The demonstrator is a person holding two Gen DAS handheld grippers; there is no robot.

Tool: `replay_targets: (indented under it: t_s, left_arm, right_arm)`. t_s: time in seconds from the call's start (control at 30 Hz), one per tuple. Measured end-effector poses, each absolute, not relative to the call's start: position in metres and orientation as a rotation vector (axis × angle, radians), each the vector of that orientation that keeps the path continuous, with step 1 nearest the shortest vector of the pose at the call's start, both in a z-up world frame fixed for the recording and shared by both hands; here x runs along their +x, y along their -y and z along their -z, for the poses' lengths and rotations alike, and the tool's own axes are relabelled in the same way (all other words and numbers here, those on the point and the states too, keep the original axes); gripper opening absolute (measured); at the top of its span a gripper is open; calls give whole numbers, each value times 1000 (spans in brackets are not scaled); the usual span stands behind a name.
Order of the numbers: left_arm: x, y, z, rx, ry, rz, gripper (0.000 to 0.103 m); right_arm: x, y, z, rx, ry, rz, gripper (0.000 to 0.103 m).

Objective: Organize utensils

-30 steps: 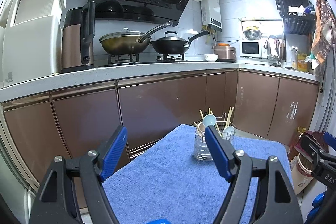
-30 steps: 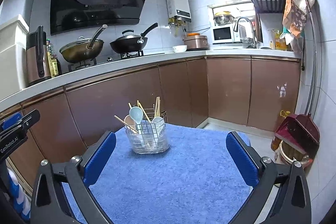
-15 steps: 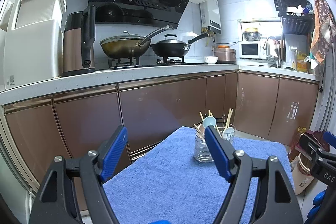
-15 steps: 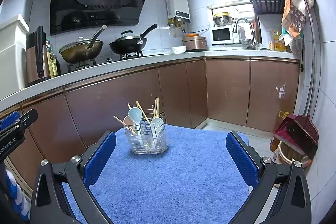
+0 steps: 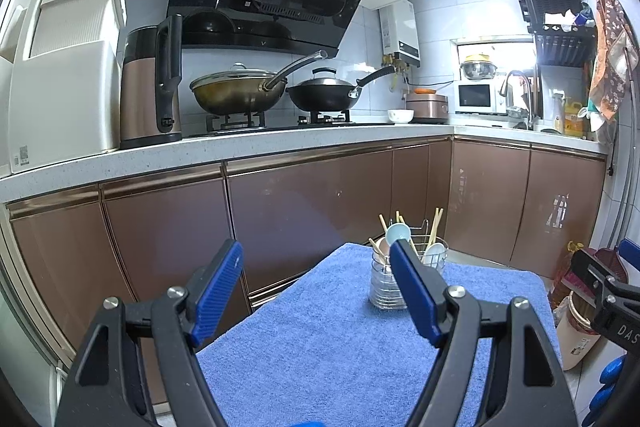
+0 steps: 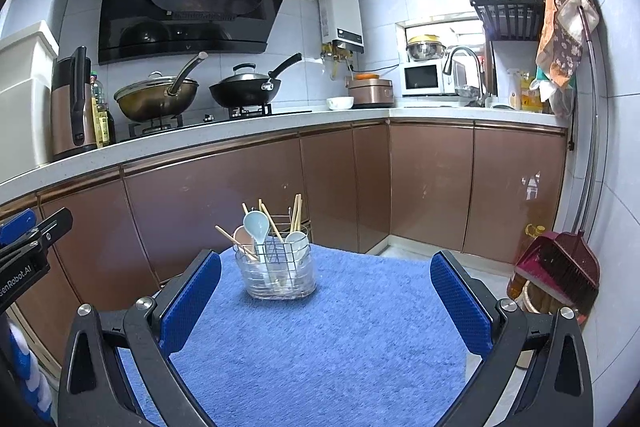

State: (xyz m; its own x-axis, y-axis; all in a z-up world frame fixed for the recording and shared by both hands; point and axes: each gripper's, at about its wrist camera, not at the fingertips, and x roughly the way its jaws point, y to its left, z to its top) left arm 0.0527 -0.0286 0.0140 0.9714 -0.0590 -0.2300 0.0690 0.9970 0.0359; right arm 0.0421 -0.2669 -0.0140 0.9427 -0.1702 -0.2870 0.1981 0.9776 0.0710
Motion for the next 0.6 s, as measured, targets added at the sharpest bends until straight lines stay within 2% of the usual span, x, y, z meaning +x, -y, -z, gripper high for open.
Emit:
replay_targets:
  t_s: [0.6]
  left_arm:
    - [50, 28, -16, 58, -217, 69, 75]
  right_arm:
    - [40, 266, 12, 84, -276, 194, 103]
